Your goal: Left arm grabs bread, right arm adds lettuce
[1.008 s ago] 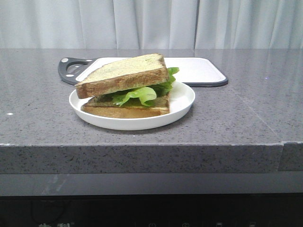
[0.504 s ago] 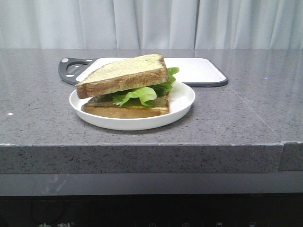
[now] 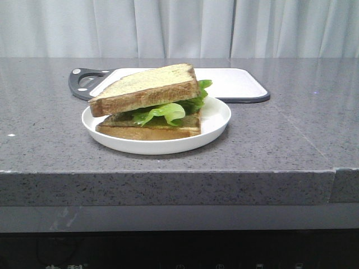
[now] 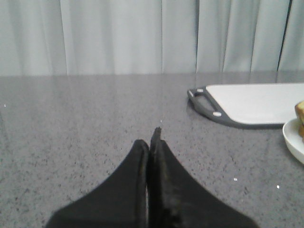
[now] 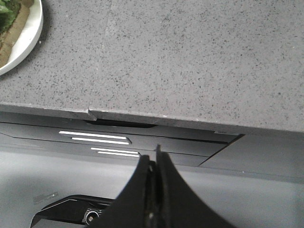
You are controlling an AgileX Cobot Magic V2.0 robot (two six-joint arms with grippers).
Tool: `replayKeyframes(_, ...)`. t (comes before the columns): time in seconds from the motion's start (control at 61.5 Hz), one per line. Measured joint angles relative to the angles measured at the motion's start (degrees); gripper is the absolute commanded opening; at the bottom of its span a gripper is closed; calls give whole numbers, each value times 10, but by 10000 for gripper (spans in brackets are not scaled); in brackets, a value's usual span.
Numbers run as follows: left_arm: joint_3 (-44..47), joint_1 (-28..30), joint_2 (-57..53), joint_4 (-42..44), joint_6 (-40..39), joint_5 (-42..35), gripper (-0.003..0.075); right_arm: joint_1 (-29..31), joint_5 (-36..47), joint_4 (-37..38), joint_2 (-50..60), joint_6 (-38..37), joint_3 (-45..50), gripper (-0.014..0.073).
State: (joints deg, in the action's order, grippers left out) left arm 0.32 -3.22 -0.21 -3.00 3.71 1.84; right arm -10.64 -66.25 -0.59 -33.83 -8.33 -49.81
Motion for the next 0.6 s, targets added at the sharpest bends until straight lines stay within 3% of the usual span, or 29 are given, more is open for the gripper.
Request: replayKeyframes(0.601,0,1,0,0,1,-10,-20,0,-1,0,0,-1,0,-118)
